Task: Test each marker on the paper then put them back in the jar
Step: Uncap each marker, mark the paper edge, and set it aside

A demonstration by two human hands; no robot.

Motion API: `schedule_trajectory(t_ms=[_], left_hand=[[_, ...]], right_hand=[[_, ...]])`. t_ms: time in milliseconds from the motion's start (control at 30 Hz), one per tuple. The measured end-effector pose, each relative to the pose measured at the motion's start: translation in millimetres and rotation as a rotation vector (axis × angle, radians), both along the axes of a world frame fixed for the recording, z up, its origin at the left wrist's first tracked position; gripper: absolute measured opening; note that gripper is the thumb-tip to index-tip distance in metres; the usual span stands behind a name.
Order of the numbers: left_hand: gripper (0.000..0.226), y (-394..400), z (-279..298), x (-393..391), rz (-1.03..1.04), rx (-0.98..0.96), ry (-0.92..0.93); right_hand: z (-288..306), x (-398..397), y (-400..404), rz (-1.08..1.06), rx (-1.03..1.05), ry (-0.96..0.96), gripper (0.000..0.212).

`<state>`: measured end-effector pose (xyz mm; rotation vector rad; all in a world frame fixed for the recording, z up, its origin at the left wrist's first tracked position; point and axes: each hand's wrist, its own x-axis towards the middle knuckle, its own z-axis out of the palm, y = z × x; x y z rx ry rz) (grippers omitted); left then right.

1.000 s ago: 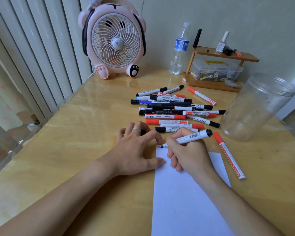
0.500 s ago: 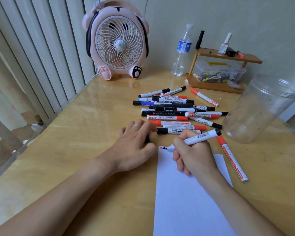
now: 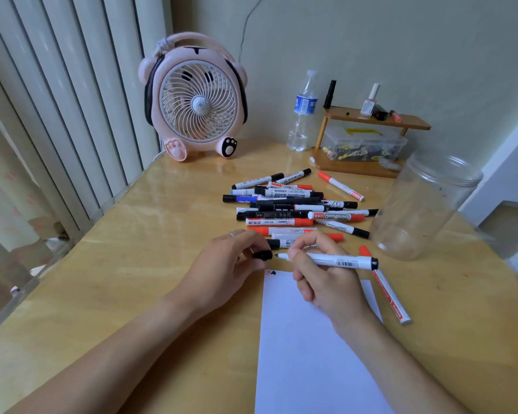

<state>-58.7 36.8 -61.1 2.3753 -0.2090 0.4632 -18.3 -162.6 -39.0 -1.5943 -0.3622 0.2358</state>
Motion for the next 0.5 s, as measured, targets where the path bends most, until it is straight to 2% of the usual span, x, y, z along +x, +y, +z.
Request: schedule_trajectory(t_ms=[400,500], left_hand=[[0.021,-6.6,-0.7,-1.4,-0.104,0.05,-0.052],[0.02,-4.9,-1.0,-1.5,-0.098,0.043,-0.06]], right_hand=[[-1.2,0.0,-3.4,0.115,-0.041,-0.006,0.01],[-1.8,0.2,-4.0,0.133,0.013,0.113,0.046]])
